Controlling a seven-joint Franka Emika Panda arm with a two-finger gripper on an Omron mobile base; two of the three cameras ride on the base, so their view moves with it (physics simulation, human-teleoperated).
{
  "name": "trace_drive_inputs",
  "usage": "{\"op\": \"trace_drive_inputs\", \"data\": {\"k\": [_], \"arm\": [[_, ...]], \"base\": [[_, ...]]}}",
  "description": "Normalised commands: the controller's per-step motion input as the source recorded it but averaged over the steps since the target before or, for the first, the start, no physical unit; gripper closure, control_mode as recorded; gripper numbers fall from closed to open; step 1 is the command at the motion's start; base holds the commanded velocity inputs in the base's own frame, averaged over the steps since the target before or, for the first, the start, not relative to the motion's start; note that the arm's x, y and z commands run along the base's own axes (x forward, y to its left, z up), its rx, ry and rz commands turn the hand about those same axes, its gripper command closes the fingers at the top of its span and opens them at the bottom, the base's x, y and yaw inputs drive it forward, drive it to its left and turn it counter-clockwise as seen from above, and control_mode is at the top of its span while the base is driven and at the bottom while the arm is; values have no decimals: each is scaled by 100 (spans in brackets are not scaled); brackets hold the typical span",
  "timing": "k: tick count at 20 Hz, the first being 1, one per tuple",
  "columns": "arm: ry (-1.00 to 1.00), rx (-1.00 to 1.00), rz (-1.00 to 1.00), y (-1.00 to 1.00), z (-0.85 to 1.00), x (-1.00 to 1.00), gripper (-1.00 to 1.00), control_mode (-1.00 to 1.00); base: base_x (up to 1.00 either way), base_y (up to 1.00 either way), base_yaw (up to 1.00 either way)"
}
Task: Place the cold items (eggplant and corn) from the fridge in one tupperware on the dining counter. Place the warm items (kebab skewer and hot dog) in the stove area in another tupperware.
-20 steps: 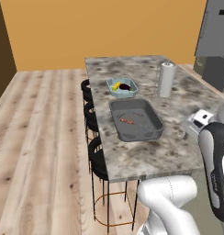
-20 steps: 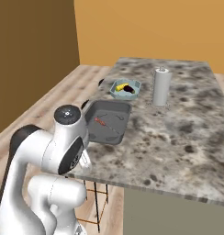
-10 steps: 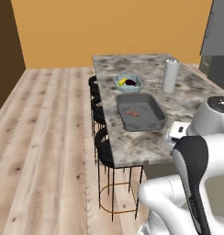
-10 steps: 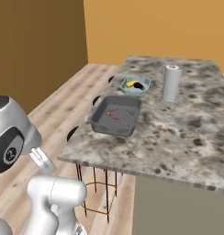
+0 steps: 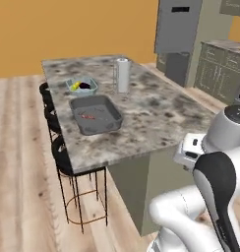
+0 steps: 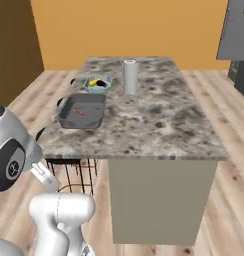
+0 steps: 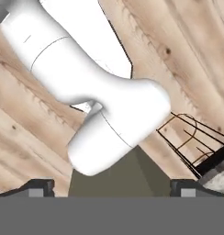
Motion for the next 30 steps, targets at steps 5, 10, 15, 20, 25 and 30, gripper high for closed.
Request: {"op": "trace_drive_inputs", "data": {"k": [5, 10, 15, 20, 25, 30], "arm": [[0, 0, 0, 0, 0, 0, -100, 100], [0, 0, 0, 0, 0, 0, -100, 100], [0, 0, 0, 0, 0, 0, -100, 100], [0, 0, 0, 0, 0, 0, -100, 100], [0, 0, 0, 0, 0, 0, -100, 100], [0, 0, 0, 0, 0, 0, -100, 100]], "base": [[35, -27, -82], [47, -67, -69], [57, -100, -56], [86, -93, -52], [100, -58, -43], [100, -15, -28]]}}
